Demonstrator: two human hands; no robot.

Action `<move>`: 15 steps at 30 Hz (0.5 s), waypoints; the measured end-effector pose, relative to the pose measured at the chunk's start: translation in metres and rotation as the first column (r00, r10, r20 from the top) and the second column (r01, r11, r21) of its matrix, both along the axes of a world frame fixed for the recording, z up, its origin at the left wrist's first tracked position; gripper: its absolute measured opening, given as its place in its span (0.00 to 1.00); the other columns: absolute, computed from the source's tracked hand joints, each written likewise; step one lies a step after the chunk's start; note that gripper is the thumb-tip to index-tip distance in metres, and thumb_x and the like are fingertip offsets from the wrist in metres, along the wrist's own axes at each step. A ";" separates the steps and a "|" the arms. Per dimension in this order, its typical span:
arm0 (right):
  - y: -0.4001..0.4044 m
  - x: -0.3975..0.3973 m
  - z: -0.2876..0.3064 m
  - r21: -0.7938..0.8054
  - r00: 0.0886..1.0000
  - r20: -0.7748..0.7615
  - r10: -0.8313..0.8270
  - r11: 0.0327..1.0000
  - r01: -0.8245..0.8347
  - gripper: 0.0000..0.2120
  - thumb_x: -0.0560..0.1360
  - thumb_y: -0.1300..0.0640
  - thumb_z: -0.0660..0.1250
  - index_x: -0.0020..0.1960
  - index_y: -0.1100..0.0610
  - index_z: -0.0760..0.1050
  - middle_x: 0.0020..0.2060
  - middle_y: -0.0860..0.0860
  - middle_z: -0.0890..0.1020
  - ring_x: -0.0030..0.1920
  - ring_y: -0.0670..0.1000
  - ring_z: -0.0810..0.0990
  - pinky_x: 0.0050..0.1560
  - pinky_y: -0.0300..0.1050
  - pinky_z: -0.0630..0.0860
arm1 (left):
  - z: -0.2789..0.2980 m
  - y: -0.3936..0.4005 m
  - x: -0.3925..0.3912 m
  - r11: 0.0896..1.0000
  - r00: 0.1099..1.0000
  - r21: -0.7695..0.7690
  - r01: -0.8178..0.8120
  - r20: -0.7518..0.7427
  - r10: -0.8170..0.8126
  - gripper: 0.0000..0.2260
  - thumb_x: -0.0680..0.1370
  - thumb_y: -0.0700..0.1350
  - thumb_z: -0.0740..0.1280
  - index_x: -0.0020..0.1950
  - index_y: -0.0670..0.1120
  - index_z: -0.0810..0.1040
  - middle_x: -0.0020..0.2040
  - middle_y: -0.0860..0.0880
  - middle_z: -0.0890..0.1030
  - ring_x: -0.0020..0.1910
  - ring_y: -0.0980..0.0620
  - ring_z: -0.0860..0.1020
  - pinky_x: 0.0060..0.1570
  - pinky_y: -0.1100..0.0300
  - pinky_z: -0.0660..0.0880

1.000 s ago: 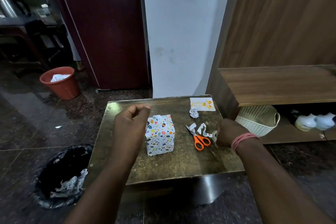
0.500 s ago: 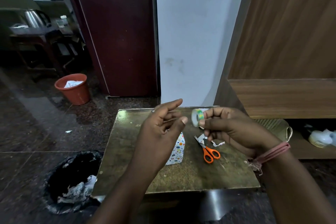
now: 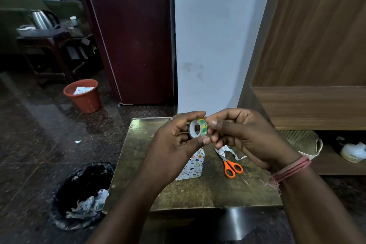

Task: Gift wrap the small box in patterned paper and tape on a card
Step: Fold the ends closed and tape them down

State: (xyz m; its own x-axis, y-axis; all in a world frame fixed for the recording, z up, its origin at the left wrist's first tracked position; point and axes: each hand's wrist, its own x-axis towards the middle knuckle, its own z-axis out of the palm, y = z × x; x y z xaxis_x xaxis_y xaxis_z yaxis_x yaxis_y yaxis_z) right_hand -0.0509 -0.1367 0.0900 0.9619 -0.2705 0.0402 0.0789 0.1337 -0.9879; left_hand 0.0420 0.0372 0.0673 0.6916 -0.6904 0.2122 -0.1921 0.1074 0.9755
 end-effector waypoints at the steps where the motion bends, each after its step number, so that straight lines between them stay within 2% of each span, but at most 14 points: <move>1: 0.001 0.001 -0.001 -0.004 1.000 -0.004 -0.018 1.000 0.018 0.11 0.73 0.61 0.73 0.50 0.69 0.82 0.40 0.63 0.82 0.36 0.54 0.80 0.34 0.43 0.79 | 0.000 0.000 -0.001 1.000 1.000 0.000 0.006 0.016 -0.006 0.21 0.74 0.36 0.77 0.64 0.52 0.81 0.53 0.51 0.86 0.52 0.52 0.85 0.52 0.60 0.81; 5: 0.005 0.002 -0.002 -0.068 0.997 0.042 -0.070 0.995 0.072 0.02 0.74 0.64 0.72 0.45 0.63 0.83 0.37 0.62 0.81 0.33 0.54 0.77 0.29 0.43 0.74 | 0.000 0.002 -0.001 0.998 0.997 0.036 -0.042 0.068 0.040 0.14 0.75 0.38 0.77 0.58 0.49 0.83 0.49 0.51 0.86 0.48 0.51 0.85 0.49 0.57 0.81; 8: 0.012 0.003 0.001 -0.111 0.984 0.141 -0.107 0.986 0.123 0.02 0.76 0.66 0.71 0.45 0.63 0.83 0.34 0.61 0.78 0.31 0.53 0.75 0.28 0.43 0.73 | 0.002 0.005 0.002 0.998 0.999 0.033 -0.044 -0.007 0.044 0.07 0.77 0.40 0.76 0.54 0.44 0.83 0.46 0.46 0.86 0.42 0.50 0.84 0.42 0.54 0.82; 11: 0.018 0.006 -0.001 -0.079 0.980 0.177 -0.091 0.991 0.106 0.05 0.78 0.66 0.69 0.45 0.61 0.82 0.30 0.61 0.76 0.29 0.53 0.74 0.28 0.43 0.72 | 0.004 0.008 0.005 1.000 0.998 0.026 0.011 -0.063 -0.009 0.06 0.81 0.42 0.71 0.55 0.40 0.83 0.40 0.41 0.84 0.35 0.46 0.82 0.34 0.56 0.79; 15: 0.021 0.014 -0.009 -0.026 0.978 0.142 -0.151 0.987 0.156 0.06 0.78 0.65 0.69 0.45 0.59 0.83 0.30 0.60 0.76 0.30 0.54 0.74 0.28 0.43 0.71 | 0.001 0.008 0.004 1.000 0.997 0.005 0.006 -0.072 -0.005 0.05 0.81 0.39 0.69 0.53 0.39 0.84 0.45 0.40 0.86 0.44 0.46 0.86 0.44 0.59 0.82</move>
State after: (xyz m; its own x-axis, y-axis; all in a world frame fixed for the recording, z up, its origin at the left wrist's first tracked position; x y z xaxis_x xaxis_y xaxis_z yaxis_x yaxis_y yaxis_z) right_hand -0.0374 -0.1153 0.0806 0.8934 -0.4100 0.1835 0.2329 0.0734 -0.9697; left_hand 0.0456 0.0456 0.0687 0.7010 -0.6952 0.1589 -0.1212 0.1034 0.9872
